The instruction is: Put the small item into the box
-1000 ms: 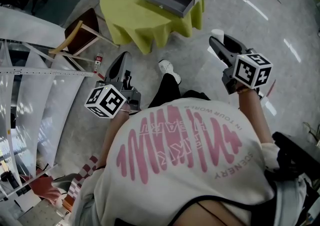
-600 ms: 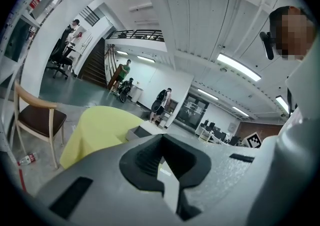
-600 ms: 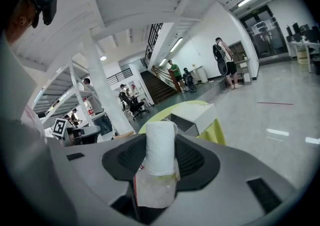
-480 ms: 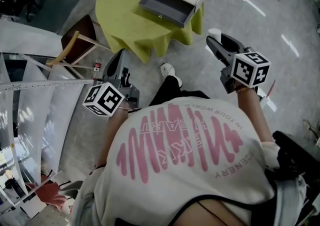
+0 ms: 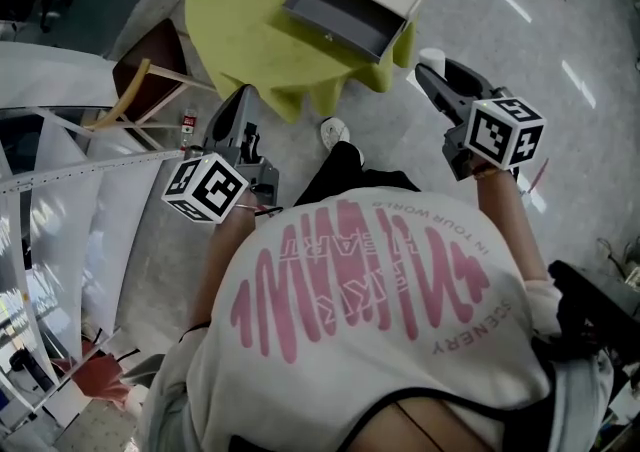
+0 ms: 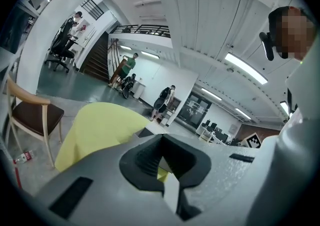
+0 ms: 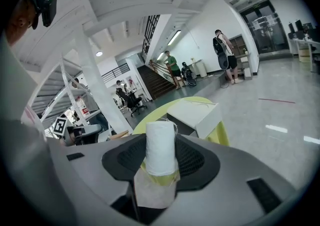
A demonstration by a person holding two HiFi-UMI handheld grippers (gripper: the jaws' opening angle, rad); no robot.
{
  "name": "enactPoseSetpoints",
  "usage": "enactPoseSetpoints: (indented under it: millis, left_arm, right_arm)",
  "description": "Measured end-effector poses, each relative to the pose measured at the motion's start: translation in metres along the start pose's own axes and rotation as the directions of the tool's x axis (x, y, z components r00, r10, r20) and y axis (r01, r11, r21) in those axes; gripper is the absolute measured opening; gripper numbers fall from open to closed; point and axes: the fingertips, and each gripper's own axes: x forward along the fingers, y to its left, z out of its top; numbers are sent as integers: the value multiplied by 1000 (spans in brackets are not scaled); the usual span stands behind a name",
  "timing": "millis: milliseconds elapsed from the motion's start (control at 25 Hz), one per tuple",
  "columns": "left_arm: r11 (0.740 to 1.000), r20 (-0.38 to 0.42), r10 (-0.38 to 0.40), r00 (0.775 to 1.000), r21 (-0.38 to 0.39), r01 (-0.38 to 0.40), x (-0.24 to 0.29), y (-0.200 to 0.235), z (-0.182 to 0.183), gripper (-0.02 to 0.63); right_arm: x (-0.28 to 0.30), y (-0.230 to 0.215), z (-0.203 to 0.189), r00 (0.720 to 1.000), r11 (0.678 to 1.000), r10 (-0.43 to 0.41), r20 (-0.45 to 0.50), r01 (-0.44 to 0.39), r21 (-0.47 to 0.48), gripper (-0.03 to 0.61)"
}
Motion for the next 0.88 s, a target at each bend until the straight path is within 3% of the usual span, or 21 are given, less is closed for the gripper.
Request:
enactPoseSetpoints:
  millis: [320, 600, 880]
  left_arm:
    - [999, -12, 17, 1000, -46, -18, 35, 37, 29, 8]
    - [998, -3, 26, 1000, -53, -26, 39, 36, 34, 6]
    - [995, -20, 45, 999, -89, -46, 62, 69, 44, 6]
  right_arm:
    - [59, -3, 37, 999, 1000, 9, -44, -10, -12, 178]
    - [66, -2, 42, 998, 999, 29, -58, -30, -22, 178]
    - [112, -4, 58, 994, 999, 44, -102, -47, -25, 178]
